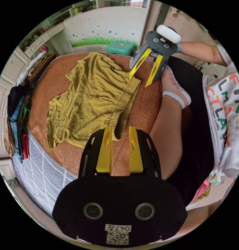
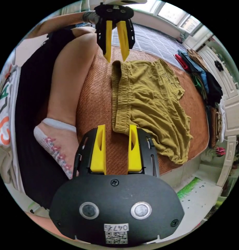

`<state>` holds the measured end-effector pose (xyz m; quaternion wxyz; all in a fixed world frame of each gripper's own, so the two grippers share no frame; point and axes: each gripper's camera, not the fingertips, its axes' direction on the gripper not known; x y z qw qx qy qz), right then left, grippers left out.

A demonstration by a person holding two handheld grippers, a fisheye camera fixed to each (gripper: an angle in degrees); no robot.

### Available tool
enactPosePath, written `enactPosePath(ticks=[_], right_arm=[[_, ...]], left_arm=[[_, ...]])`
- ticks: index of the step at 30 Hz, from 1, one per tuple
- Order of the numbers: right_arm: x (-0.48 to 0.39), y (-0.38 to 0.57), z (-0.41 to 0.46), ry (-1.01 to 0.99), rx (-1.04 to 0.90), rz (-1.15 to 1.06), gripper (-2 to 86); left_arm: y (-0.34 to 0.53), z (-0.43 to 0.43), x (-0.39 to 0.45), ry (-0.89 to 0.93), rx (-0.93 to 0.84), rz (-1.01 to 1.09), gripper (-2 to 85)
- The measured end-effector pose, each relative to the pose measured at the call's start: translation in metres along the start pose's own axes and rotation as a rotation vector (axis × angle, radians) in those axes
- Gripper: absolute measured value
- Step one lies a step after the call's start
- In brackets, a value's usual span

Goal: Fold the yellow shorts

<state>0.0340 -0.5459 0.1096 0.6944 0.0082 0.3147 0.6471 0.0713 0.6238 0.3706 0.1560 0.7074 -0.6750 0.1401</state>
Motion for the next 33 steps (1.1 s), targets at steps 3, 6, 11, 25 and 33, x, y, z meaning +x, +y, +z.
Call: enactPosePath(ticks=[3,6,11,25,33], right_arm=[[-0.007,-0.005,0.005,0.063,-0.069,-0.071,5.1],[-0.005,-0.006,-0.003,0.08,-0.089,-0.05,0.4],[0.037,0.025,-0.068,-0.066,0.175,0.294,-1.0],[0.048,0.058,-0.089,-0.282,0.315,0.531,3.9],[-0.035,0.016,-0.08,0.052,0.048,0.119,11.3]], left_arm=[[-0.027,-0.011,0.007,-0.066,0.019,0.026,13.0],[-0.05,-0.014,0.01,-0.11,-0.011,0.022,15.3],[-0.095,-0.027,0.023,-0.132,-0.135,0.078,18.4],[-0.109,-0.116,-0.025,-0.029,-0.128,-0.084,12.0],[-0.102,-0.161,0.016,-0.248,-0.174,0.122,11.9]])
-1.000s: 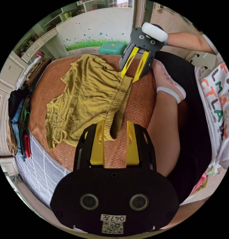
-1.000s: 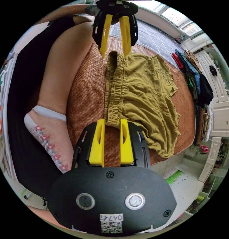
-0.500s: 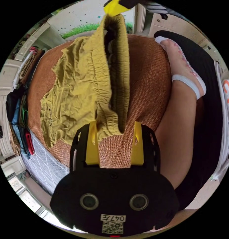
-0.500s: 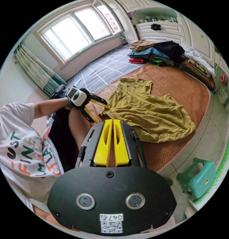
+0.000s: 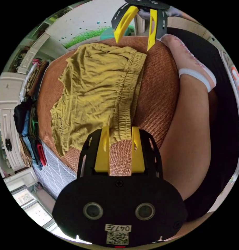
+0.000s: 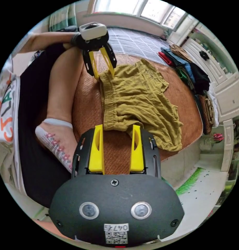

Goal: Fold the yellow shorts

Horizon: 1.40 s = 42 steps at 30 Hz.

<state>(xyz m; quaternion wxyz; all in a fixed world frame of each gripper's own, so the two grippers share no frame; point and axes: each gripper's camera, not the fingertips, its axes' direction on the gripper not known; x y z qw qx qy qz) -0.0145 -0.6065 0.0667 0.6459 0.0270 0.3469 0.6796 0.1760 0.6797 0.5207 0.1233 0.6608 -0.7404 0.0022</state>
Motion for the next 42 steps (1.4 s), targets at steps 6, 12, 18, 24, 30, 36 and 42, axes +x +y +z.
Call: enactPosePath(ticks=[6,12,18,24,30,36,42], right_arm=[[-0.075,-0.024,0.015,0.268,-0.11,-0.402,9.3],[-0.083,-0.021,0.027,0.403,-0.163,-0.624,8.5],[-0.075,-0.013,0.024,0.427,-0.15,-0.678,2.6],[-0.011,-0.004,-0.014,0.229,-0.046,-0.357,1.0],[0.102,0.044,-0.082,-0.119,0.195,0.134,0.8],[0.191,0.077,-0.152,-0.305,0.321,0.332,0.9],[0.25,0.091,-0.174,-0.38,0.288,0.415,0.9]], left_arm=[[0.028,-0.024,0.028,-0.203,-0.042,0.138,11.2],[0.065,-0.026,0.037,-0.309,-0.081,0.248,10.1],[0.124,-0.034,0.001,-0.238,-0.055,0.185,9.7],[0.2,-0.04,-0.044,-0.152,-0.013,0.091,9.2],[0.297,-0.076,-0.1,-0.075,0.179,-0.105,9.4],[0.428,-0.139,-0.163,0.226,0.588,-0.435,13.0],[0.459,-0.173,-0.127,0.044,0.6,-0.611,20.3]])
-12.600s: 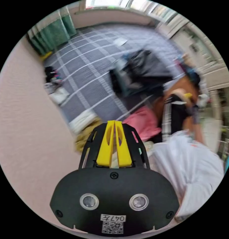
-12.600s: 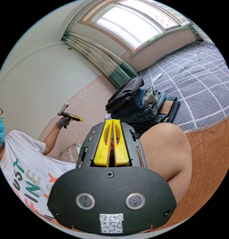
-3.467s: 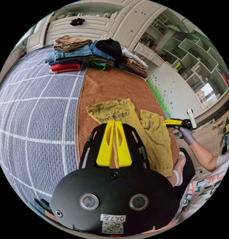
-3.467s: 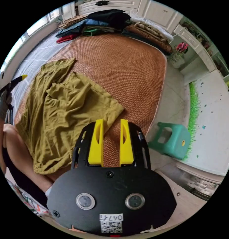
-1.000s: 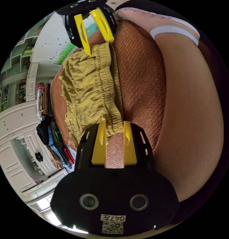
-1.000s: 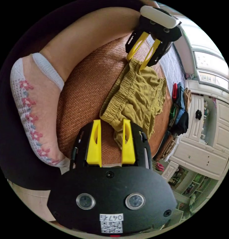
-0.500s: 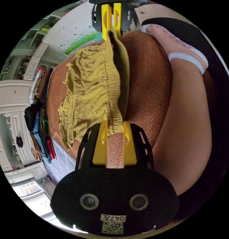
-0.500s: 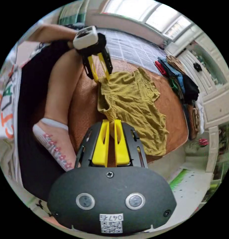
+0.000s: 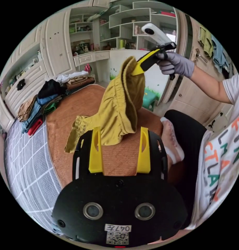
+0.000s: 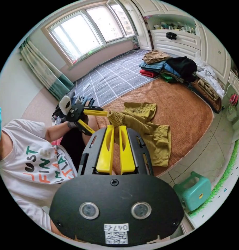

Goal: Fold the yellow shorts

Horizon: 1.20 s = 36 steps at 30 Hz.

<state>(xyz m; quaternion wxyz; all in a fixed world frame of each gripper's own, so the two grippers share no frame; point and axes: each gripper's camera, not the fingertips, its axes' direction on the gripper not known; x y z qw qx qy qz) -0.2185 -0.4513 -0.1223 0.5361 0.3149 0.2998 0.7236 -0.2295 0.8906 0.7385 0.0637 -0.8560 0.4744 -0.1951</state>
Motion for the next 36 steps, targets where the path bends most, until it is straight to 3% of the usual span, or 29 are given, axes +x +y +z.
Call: enactPosePath(ticks=[3,8,11,15,19,26,30,32,36], right_arm=[[0.012,-0.007,-0.016,-0.044,0.003,0.044,0.9],[0.004,-0.018,-0.055,-0.028,0.029,0.024,0.9],[-0.007,-0.019,-0.082,-0.001,0.046,-0.012,0.8],[-0.018,-0.012,-0.117,0.029,0.07,-0.045,0.8],[-0.031,-0.003,-0.151,0.001,0.132,-0.067,0.8],[-0.072,0.024,-0.221,0.06,0.243,-0.137,0.9],[-0.083,0.019,-0.231,0.102,0.215,-0.174,0.9],[-0.065,-0.005,-0.213,0.157,0.14,-0.144,0.8],[-0.008,-0.057,-0.178,0.316,0.024,-0.047,0.7]], left_arm=[[0.002,-0.011,0.037,-0.109,0.058,-0.03,20.6],[0.023,-0.008,0.093,-0.707,0.149,0.024,14.4],[0.036,-0.022,0.095,-0.951,0.193,0.046,8.9],[0.039,-0.08,0.057,-0.841,0.243,-0.05,7.1],[0.019,-0.127,0.026,-0.549,0.249,0.108,3.3],[-0.042,-0.256,-0.011,-0.104,0.288,0.207,1.0],[-0.117,-0.288,-0.009,-0.197,0.095,0.321,0.8],[-0.189,-0.253,-0.025,-0.344,-0.114,0.387,0.8],[-0.306,-0.175,-0.068,-0.481,-0.342,0.425,0.8]])
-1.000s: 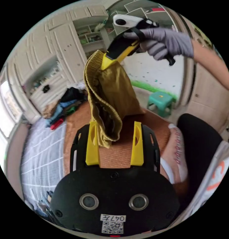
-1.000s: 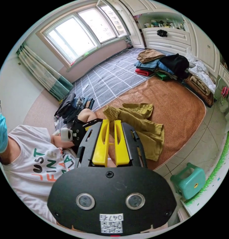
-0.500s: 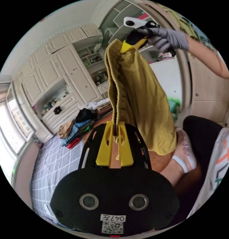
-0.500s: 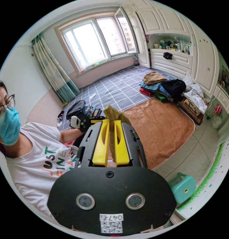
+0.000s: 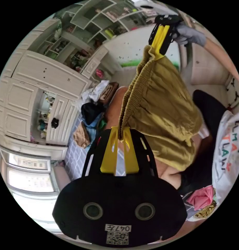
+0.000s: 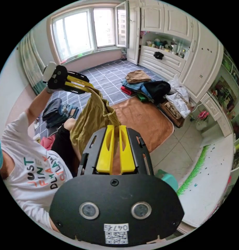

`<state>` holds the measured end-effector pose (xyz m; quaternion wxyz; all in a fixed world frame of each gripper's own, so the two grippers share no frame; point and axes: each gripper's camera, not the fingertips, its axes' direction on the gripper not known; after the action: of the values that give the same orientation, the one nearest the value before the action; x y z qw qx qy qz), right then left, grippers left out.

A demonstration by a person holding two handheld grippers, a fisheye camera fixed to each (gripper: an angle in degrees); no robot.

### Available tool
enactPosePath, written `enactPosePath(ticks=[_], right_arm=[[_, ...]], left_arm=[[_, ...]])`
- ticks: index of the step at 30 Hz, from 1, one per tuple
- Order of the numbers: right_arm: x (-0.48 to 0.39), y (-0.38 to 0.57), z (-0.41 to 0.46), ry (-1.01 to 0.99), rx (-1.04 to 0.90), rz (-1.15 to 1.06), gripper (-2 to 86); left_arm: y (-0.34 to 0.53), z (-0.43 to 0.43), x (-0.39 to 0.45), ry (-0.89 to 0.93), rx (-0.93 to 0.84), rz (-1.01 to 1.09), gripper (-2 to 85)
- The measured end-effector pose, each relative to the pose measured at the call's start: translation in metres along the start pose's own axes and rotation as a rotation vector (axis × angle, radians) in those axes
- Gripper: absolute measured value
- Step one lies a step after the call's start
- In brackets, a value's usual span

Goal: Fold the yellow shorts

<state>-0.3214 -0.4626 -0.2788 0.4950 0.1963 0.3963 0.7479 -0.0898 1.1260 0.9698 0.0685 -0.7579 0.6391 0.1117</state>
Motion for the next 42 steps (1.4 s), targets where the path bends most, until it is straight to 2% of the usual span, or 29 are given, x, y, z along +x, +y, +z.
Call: enactPosePath(ticks=[2,5,9,12,15,17,20,25,29,34,36,38,42], right_arm=[[0.022,-0.029,0.008,0.059,0.026,0.031,0.7],[0.011,-0.045,-0.009,0.185,0.156,-0.049,0.7],[-0.019,-0.035,0.008,0.169,0.235,-0.21,0.7],[-0.045,-0.018,0.075,0.12,0.173,-0.289,0.6],[-0.074,0.006,0.179,0.076,0.028,-0.314,0.6],[-0.096,0.033,0.264,0.03,-0.098,-0.295,0.6],[-0.127,0.071,0.341,0.004,-0.217,-0.301,0.7],[-0.16,0.103,0.369,-0.073,-0.231,-0.277,0.9],[-0.156,0.105,0.382,-0.2,-0.264,-0.188,2.0],[-0.139,0.114,0.384,-0.355,-0.301,-0.158,7.4],[-0.114,0.122,0.367,-0.337,-0.214,-0.089,6.3],[-0.063,0.129,0.347,-0.25,-0.1,0.088,3.8],[-0.003,0.119,0.354,-0.161,-0.074,0.254,2.5]], left_arm=[[-0.06,0.007,-0.023,-0.186,-0.068,0.011,0.8],[-0.095,-0.015,-0.021,-0.407,-0.03,0.027,0.7],[-0.095,0.006,0.033,-0.515,-0.027,0.126,0.8],[-0.087,0.081,0.12,-0.524,-0.097,0.309,0.8],[-0.086,0.176,0.212,-0.354,-0.18,0.429,0.8],[-0.091,0.243,0.272,-0.162,-0.227,0.449,0.8],[-0.105,0.291,0.314,0.061,-0.262,0.439,0.8],[-0.128,0.301,0.312,0.267,-0.261,0.497,0.9],[-0.136,0.299,0.262,0.503,-0.201,0.393,1.2],[-0.112,0.285,0.217,0.542,-0.124,0.218,1.4],[-0.102,0.274,0.212,0.515,-0.104,0.17,1.2],[-0.093,0.264,0.216,0.527,-0.115,0.127,0.5],[-0.083,0.265,0.237,0.537,-0.161,0.102,-0.5]])
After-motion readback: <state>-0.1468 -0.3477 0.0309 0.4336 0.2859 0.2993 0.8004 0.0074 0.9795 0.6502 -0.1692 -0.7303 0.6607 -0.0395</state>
